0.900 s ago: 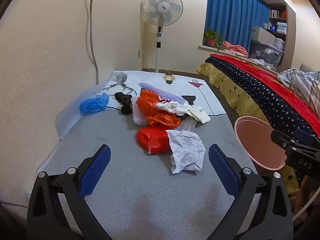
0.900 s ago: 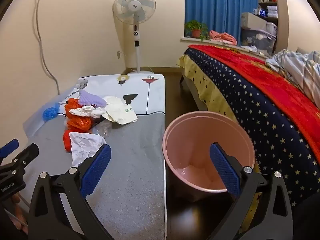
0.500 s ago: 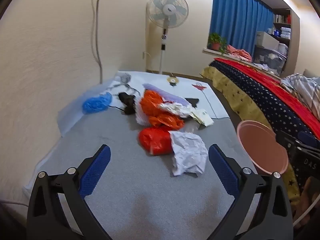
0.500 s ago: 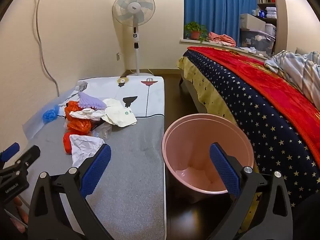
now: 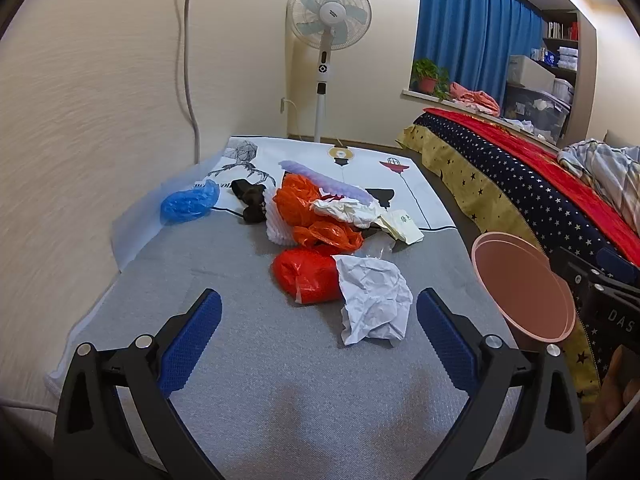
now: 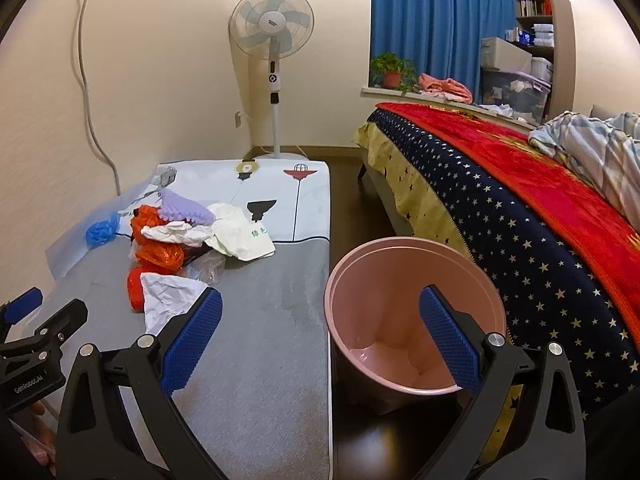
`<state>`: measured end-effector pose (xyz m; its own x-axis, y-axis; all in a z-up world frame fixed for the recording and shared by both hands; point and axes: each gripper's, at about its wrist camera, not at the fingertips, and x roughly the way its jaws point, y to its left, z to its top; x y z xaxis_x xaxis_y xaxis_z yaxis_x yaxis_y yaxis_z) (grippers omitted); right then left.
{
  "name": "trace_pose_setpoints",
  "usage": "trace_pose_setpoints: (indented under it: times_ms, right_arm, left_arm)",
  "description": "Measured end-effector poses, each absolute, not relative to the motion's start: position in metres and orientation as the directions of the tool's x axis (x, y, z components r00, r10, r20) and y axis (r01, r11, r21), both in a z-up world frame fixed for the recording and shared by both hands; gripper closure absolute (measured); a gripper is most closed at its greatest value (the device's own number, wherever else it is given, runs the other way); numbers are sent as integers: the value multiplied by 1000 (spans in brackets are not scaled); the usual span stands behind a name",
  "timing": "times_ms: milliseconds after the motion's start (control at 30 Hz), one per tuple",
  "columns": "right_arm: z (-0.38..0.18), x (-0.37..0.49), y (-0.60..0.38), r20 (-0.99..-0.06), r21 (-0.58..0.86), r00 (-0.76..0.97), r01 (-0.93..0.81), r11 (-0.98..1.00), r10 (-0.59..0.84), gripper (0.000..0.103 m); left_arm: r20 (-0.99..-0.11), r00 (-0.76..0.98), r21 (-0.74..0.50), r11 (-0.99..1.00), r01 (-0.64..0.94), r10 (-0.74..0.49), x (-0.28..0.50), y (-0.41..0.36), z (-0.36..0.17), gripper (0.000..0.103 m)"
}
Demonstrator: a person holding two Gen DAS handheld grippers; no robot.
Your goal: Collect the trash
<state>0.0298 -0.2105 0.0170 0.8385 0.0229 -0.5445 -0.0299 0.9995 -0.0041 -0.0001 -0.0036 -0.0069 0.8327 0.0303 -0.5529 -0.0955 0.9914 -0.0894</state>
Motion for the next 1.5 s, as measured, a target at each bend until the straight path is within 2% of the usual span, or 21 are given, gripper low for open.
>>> trace_pose_setpoints:
  times_ms: [233, 1400, 1500]
  right_arm:
    - [17, 30, -211, -552, 16, 833, -46, 999, 47, 12]
    - [17, 28, -203, -557, 29, 825, -98, 995, 98, 12]
    - [15, 30, -202, -558, 41, 822, -109, 993, 113, 16]
  left_arm:
    - [-553, 833, -90, 991, -95, 30, 0, -4, -7, 8]
    - [-557, 830, -89, 992, -94, 29, 0, -3, -8, 8]
    - [-557, 830, -89, 991, -98, 32, 0, -3, -8, 8]
